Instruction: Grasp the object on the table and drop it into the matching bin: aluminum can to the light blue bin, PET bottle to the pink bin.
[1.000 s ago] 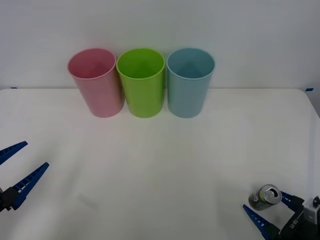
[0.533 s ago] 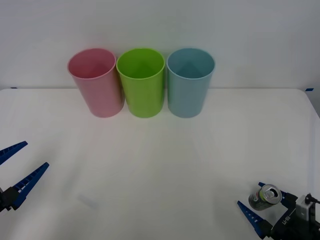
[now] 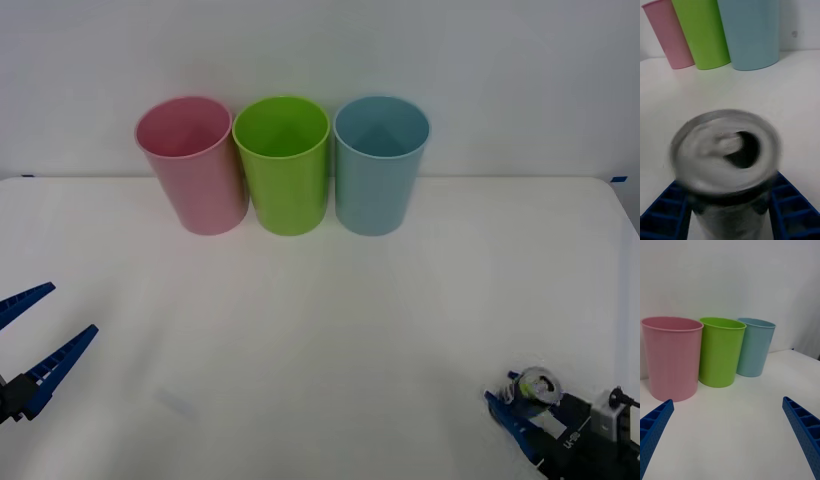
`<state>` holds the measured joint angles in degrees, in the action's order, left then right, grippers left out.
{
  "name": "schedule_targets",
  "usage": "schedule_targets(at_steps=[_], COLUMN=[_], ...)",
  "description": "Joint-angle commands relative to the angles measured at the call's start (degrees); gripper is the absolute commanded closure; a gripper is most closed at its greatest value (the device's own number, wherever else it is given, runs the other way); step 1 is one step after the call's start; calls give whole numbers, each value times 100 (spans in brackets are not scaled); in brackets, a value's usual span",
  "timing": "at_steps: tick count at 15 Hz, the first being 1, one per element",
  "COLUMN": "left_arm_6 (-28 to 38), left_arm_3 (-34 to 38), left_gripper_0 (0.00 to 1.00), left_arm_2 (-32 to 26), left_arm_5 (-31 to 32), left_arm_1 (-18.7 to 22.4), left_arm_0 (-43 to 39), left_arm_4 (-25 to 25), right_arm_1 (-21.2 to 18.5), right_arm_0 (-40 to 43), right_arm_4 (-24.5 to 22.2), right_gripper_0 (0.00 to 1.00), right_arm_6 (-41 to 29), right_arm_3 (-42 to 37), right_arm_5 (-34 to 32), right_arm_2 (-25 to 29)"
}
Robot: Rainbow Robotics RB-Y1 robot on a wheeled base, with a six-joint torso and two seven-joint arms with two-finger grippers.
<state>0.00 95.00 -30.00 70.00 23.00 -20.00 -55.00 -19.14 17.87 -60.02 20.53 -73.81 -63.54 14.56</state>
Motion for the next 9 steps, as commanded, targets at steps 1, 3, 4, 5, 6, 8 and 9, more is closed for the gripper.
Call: schedule_targets(at_steps=[1, 3, 4, 5, 6, 8, 9], left_arm_6=[0, 0, 0, 0, 0, 0, 0], left_arm_3=[0, 0, 0, 0, 0, 0, 0], left_gripper_0=[0, 0, 0, 0, 0, 0, 0], left_arm_2=[0, 0, 0, 0, 0, 0, 0], left_arm_5=[0, 0, 0, 0, 0, 0, 0], left_arm_1=[0, 0, 0, 0, 0, 0, 0], left_arm_0=[0, 0, 0, 0, 0, 0, 0], left_arm_4=[0, 0, 0, 0, 0, 0, 0], right_arm_1=[-2, -2, -2, -2, -2, -2, -2], right_arm_0=[-12, -38, -56, -82, -117, -196, -214], right_arm_4=[7, 25, 25, 43, 43, 78, 113], right_gripper_0=[100, 100, 100, 100, 100, 100, 100], right_arm_6=[21, 21, 21, 21, 3, -14, -41], right_arm_3=[-1, -1, -1, -1, -1, -63, -186], right_arm_5=[0, 0, 0, 0, 0, 0, 0], right_arm_2=[-6, -6, -6, 3, -6, -14, -32])
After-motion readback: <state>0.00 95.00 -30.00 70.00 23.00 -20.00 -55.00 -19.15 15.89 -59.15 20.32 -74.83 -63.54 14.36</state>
